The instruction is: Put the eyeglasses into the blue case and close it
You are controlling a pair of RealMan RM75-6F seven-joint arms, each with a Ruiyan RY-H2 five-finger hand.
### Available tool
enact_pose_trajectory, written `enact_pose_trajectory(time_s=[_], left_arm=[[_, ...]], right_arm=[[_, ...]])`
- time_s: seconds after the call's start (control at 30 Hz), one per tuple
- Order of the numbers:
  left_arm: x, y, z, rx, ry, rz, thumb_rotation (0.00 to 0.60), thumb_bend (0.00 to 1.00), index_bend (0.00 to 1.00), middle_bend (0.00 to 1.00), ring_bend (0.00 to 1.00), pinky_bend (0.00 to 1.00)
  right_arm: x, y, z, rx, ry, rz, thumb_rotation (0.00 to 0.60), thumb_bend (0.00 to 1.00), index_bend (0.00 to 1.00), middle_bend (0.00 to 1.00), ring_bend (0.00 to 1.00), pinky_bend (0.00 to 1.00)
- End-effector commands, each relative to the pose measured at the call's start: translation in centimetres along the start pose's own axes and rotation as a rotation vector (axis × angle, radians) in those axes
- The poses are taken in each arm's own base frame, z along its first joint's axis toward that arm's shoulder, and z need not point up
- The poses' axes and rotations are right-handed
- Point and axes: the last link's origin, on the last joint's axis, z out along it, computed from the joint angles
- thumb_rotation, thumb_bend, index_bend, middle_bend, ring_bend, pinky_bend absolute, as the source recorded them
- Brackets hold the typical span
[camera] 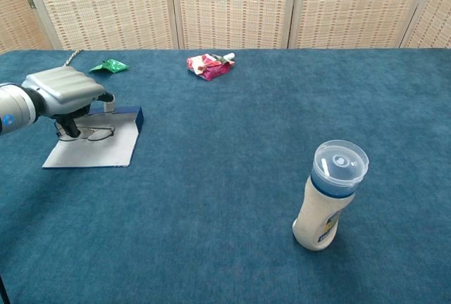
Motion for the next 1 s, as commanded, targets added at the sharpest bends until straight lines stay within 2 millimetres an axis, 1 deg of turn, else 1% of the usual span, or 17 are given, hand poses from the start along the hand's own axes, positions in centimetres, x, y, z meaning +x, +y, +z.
enact_pose_trajectory(time_s=[0.03,0.2,0.23,0.3,0.47,0.53,0.63,0.73,0.87,1.0], left_arm=[[0.3,-0.4,-0.7,0.025,0.011,-0.027,0.6,0.38,0.16,0.92,0.85,0.87],[0.1,-0.5,-1.4,0.047,0.004,-0.038,0.6,0.38,0.07,0.92,0.85,0.87],[0.0,-0.5,-1.4,0.056,-0.003,-0.033,0.6,0.37,0.04,0.92,0.85,0.88],[-0.1,-0.5,-1.1,0.076,-0.007,-0.035,0.6,0.3,0.0,0.92,0.85,0.88],[0.2,-0.5,-0.1,0.151,0.02,-0.046,0.6,0.15,0.0,0.92,0.86,0.89],[0.4,-0.6,0.2,0.173,0.03,-0.05,0.6,0.12,0.0,0.93,0.86,0.89],[0.6,-0.8,0.2,0.194,0.035,-0.067,0.6,0.11,0.0,0.93,0.86,0.89],[0.9,-0.9,-0.6,0.194,0.036,-0.118,0.6,0.11,0.0,0.93,0.86,0.89],[1.1,-1.2,-2.5,0.168,0.038,-0.153,0.6,0.11,0.0,0.93,0.86,0.89],[0.8,-1.4,-4.6,0.137,0.027,-0.165,0.6,0.11,0.0,0.93,0.86,0.89]], right_arm=[[0.0,0.0,0.0,0.0,0.0,0.002,0.6,0.35,0.33,0.63,0.59,0.35],[-0.2,0.1,0.1,0.0,-0.005,0.004,0.6,0.35,0.33,0.63,0.59,0.35],[-0.2,0.1,0.1,0.002,-0.005,0.005,0.6,0.35,0.33,0.63,0.59,0.35],[-0.2,0.1,0.1,0.004,-0.003,0.007,0.6,0.35,0.33,0.63,0.6,0.35],[-0.1,0.2,0.0,0.002,0.0,0.006,0.6,0.35,0.33,0.63,0.59,0.35],[0.0,0.2,0.0,0.0,0.002,0.007,0.6,0.35,0.33,0.63,0.59,0.35],[0.0,0.3,-0.2,-0.003,0.004,0.007,0.6,0.34,0.33,0.63,0.6,0.35],[0.1,0.3,-0.2,-0.005,0.004,0.007,0.6,0.35,0.33,0.63,0.59,0.35],[0.0,0.4,-0.1,-0.003,0.001,0.006,0.6,0.35,0.33,0.63,0.59,0.35],[-0.2,0.3,0.0,0.002,-0.005,0.009,0.6,0.35,0.33,0.63,0.6,0.35]])
